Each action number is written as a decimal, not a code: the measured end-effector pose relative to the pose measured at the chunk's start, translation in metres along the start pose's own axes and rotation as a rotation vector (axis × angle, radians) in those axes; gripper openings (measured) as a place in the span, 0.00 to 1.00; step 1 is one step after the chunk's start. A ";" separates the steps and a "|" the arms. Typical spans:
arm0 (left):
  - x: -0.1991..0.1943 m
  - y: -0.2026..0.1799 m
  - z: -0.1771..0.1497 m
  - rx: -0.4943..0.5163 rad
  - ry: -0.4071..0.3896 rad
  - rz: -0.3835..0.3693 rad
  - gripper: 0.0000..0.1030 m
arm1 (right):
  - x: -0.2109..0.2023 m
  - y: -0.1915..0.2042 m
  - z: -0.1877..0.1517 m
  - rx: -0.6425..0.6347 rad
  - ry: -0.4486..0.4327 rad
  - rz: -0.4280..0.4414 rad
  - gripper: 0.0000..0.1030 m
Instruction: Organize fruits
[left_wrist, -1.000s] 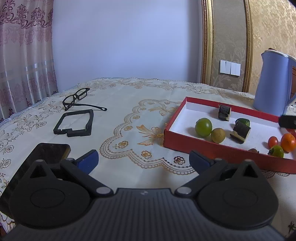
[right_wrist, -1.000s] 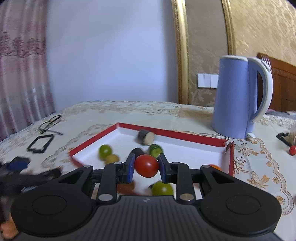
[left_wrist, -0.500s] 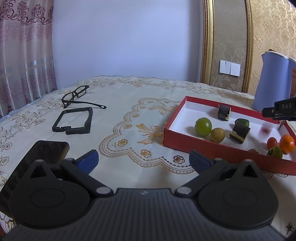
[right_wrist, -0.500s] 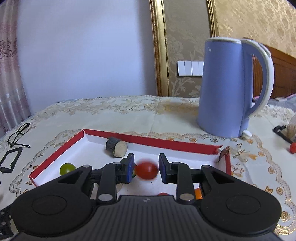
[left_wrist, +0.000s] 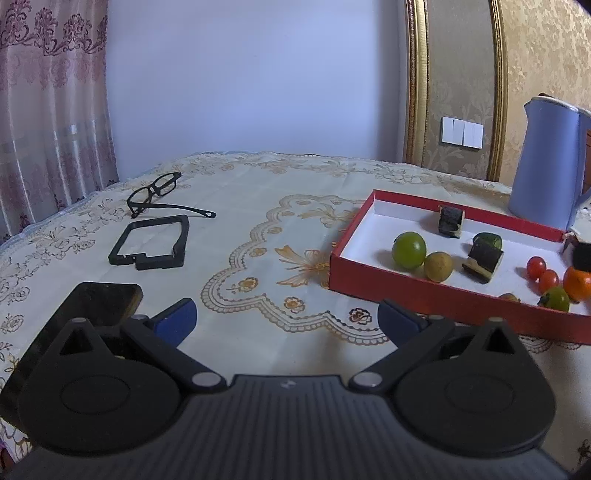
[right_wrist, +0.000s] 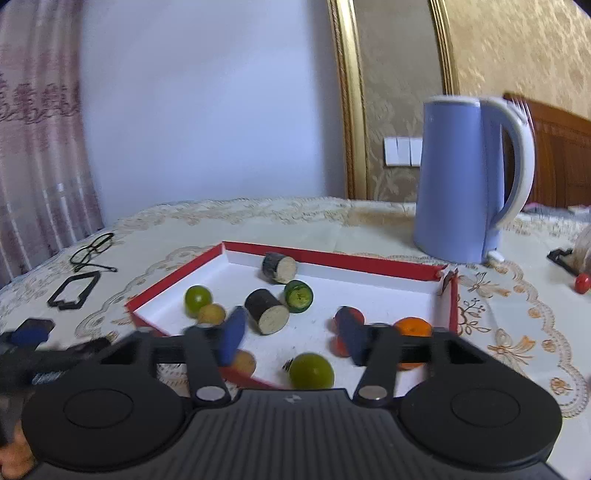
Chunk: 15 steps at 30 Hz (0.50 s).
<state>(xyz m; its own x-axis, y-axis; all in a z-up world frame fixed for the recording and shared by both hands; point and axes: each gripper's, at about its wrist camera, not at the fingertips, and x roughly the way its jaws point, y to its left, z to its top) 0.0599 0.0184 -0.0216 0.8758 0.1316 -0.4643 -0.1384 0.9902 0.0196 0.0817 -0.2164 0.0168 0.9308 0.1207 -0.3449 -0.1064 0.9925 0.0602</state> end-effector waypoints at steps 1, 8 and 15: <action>0.000 -0.001 0.000 0.002 -0.001 0.002 1.00 | -0.006 0.002 -0.003 -0.014 -0.009 0.002 0.61; 0.001 -0.001 0.000 0.008 0.005 0.009 1.00 | -0.035 0.007 -0.022 -0.035 -0.025 0.027 0.70; 0.000 -0.001 0.000 0.012 0.010 0.005 1.00 | -0.047 0.014 -0.037 -0.050 -0.019 0.051 0.81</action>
<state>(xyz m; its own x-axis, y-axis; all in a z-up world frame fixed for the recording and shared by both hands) 0.0598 0.0172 -0.0218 0.8705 0.1357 -0.4730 -0.1369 0.9901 0.0320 0.0238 -0.2076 -0.0005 0.9301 0.1710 -0.3250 -0.1705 0.9849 0.0301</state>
